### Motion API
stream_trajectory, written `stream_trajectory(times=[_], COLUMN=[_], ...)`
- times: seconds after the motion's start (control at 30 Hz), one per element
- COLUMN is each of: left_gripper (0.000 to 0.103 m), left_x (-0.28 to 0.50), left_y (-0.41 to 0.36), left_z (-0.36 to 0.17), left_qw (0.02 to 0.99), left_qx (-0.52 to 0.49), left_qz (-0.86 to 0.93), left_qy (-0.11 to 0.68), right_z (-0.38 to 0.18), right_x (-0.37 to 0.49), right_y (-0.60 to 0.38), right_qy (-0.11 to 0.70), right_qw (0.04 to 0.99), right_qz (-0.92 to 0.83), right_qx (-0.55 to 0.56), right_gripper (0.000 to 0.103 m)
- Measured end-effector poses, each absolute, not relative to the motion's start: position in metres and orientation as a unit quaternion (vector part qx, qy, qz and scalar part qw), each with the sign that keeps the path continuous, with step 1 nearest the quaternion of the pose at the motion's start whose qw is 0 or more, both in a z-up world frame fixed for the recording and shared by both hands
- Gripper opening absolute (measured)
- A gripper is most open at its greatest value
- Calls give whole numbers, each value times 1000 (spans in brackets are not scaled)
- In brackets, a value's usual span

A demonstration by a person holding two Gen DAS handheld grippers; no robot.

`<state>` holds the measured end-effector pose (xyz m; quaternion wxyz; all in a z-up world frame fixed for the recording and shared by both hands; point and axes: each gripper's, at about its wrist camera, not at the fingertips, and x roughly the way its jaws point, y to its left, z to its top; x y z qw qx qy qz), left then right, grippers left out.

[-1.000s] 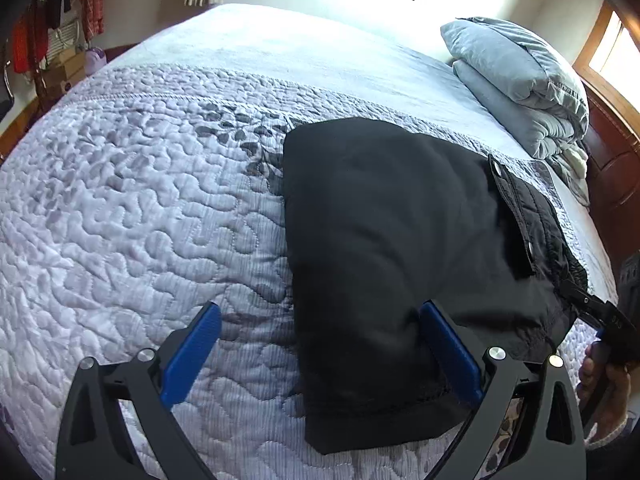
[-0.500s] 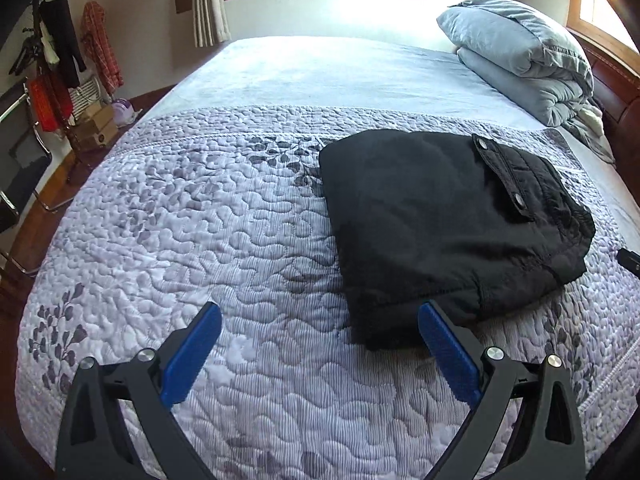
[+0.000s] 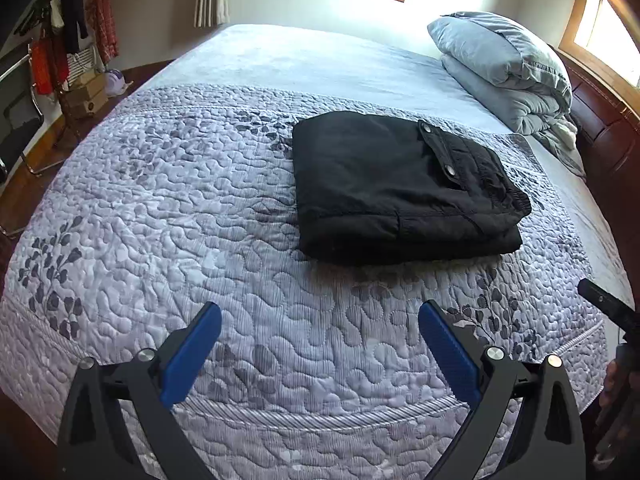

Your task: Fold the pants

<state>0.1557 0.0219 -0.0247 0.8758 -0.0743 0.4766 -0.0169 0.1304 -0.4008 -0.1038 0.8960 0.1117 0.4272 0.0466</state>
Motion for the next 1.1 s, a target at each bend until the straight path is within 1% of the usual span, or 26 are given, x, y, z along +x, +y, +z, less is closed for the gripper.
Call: stream_trajectory(times=[0.1, 0.23, 0.5, 0.87, 1.1], left_gripper=[99, 99, 99, 99, 99], left_x=[148, 137, 128, 119, 118], left_y=[18, 13, 3, -16, -17], left_z=[-22, -18, -8, 7, 18], left_qw=[872, 872, 871, 874, 878], left_qx=[-74, -75, -72, -53, -72], left_qz=[-22, -24, -29, -40, -39], left_qy=[484, 484, 485, 481, 472], right_z=[-102, -100, -91, -77, -63], right_x=[124, 117, 111, 107, 103], right_y=[-390, -377, -360, -342, -330], right_qy=[433, 439, 445, 450, 439], right_qw=[893, 890, 888, 890, 895], right_qz=[51, 56, 59, 47, 53], right_qx=[110, 110, 104, 62, 55], right_gripper=[99, 100, 100, 100, 100])
